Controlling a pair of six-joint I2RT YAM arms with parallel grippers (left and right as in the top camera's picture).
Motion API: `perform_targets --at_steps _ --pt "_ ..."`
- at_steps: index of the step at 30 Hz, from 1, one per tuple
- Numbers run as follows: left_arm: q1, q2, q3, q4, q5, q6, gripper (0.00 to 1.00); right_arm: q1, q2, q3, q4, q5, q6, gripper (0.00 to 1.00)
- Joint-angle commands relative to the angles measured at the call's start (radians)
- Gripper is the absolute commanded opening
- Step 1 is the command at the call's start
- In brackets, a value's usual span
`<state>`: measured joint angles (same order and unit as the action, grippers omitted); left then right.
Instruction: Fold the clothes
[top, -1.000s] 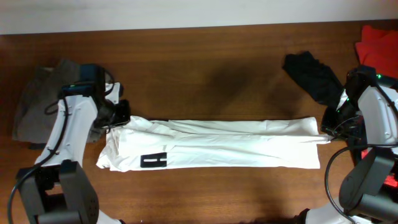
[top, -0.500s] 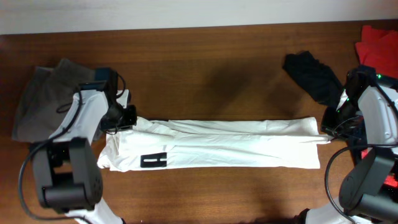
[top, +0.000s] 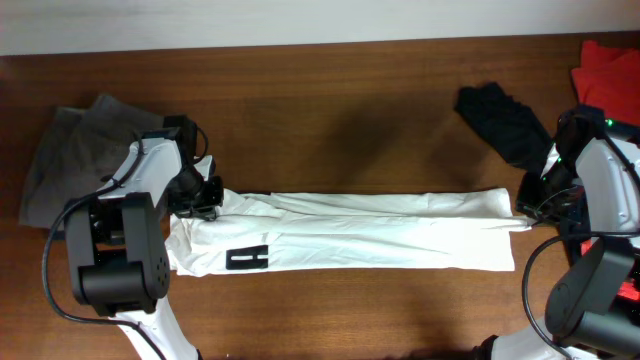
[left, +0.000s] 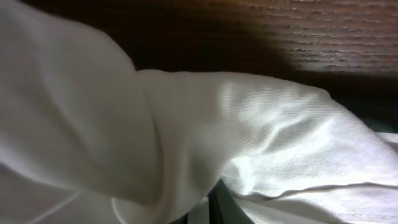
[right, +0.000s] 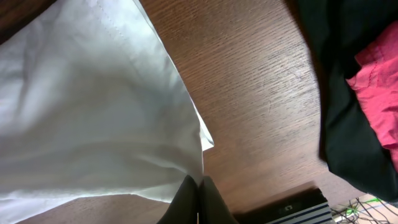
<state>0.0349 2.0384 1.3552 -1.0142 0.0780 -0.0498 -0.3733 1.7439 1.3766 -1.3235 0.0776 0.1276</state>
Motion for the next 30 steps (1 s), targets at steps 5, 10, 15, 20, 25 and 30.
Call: perform_targets --at_steps 5,10,15,20,25,30 --pt "0.010 0.099 -0.048 0.012 -0.049 -0.007 0.13 -0.007 -0.002 -0.004 0.004 0.014 -0.011 0.08" --pt "0.010 0.099 -0.048 0.013 -0.049 -0.007 0.13 -0.007 -0.002 -0.004 0.005 0.014 -0.012 0.40" --pt "0.010 0.099 -0.048 0.012 -0.049 -0.007 0.13 -0.008 -0.002 -0.004 0.004 0.013 -0.012 0.44" --pt "0.010 0.099 -0.048 0.014 -0.049 -0.007 0.13 -0.008 -0.002 -0.004 0.003 0.013 -0.013 0.58" --pt "0.010 0.099 -0.048 0.016 -0.048 -0.007 0.14 -0.008 0.002 -0.010 0.008 0.013 -0.012 0.67" --pt "0.010 0.099 -0.048 0.039 -0.048 -0.007 0.19 -0.008 0.003 -0.130 0.142 -0.019 -0.020 0.78"
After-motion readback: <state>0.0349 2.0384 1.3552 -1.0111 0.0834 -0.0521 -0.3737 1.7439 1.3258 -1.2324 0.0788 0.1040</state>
